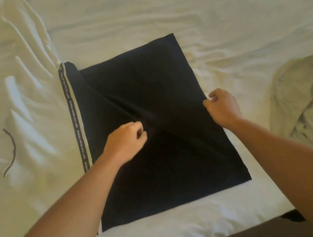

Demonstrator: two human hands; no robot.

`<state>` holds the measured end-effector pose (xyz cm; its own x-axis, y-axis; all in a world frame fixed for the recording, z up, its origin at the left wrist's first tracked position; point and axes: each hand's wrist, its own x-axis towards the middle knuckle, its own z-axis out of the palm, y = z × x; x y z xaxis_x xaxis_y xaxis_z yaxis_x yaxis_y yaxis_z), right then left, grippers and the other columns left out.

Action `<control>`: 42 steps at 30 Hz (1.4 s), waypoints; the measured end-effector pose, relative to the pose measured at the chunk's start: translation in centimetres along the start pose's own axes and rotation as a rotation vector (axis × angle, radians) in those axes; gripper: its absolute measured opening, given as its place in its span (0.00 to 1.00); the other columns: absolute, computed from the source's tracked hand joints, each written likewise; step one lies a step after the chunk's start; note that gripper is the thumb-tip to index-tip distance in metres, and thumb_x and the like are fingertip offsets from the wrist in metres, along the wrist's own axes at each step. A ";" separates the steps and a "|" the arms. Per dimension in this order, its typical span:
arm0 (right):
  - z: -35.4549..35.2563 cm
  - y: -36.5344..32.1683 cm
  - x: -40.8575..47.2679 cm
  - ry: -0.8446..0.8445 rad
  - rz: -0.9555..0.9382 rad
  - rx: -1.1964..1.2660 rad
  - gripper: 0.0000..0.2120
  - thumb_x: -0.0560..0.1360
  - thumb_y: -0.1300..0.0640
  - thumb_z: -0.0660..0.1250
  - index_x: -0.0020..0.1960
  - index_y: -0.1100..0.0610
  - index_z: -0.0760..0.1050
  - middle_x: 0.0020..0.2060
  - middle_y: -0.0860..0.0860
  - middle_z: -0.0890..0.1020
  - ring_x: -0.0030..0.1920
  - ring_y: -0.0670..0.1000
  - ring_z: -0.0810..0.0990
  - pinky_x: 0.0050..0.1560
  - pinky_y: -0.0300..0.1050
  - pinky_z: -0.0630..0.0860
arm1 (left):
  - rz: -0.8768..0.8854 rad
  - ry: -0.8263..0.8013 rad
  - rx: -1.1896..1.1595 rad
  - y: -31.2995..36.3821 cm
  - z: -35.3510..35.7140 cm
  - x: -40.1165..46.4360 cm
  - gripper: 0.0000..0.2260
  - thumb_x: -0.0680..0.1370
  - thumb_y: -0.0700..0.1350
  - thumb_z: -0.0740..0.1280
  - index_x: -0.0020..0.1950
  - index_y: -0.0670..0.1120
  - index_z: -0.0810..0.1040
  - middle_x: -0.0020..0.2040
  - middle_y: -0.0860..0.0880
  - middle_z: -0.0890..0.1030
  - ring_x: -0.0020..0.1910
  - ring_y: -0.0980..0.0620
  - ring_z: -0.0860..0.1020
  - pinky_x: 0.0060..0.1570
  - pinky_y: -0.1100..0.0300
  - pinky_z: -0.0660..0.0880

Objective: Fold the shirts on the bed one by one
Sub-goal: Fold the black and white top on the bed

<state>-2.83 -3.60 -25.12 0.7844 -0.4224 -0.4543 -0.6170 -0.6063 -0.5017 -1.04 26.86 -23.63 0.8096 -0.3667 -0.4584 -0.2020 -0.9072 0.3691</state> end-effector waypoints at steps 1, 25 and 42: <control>0.1 -1.5 1.8 -0.008 -0.011 0.028 0.18 0.80 0.50 0.65 0.67 0.55 0.73 0.61 0.53 0.78 0.56 0.55 0.80 0.57 0.51 0.77 | -0.011 0.061 -0.002 -0.3 -1.4 1.9 0.07 0.81 0.54 0.64 0.46 0.54 0.75 0.43 0.55 0.75 0.43 0.52 0.77 0.45 0.49 0.79; -2.4 -13.7 23.9 0.106 0.179 0.534 0.06 0.77 0.59 0.71 0.47 0.53 0.74 0.41 0.48 0.78 0.39 0.44 0.76 0.33 0.37 0.70 | -0.234 0.456 -0.130 2.1 -10.2 28.3 0.03 0.83 0.48 0.64 0.52 0.52 0.76 0.52 0.50 0.76 0.56 0.46 0.75 0.61 0.46 0.61; -2.8 -0.3 5.1 -0.077 0.150 0.034 0.07 0.80 0.52 0.64 0.56 0.51 0.74 0.43 0.47 0.79 0.39 0.43 0.75 0.37 0.43 0.72 | 0.163 0.146 0.117 9.8 8.3 4.6 0.19 0.78 0.61 0.63 0.64 0.53 0.76 0.57 0.50 0.74 0.53 0.47 0.76 0.51 0.49 0.74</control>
<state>1.57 -7.43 -25.21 0.6769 -0.4527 -0.5805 -0.7296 -0.5167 -0.4479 -3.87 14.61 -28.80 0.8302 -0.4846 -0.2756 -0.3924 -0.8591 0.3287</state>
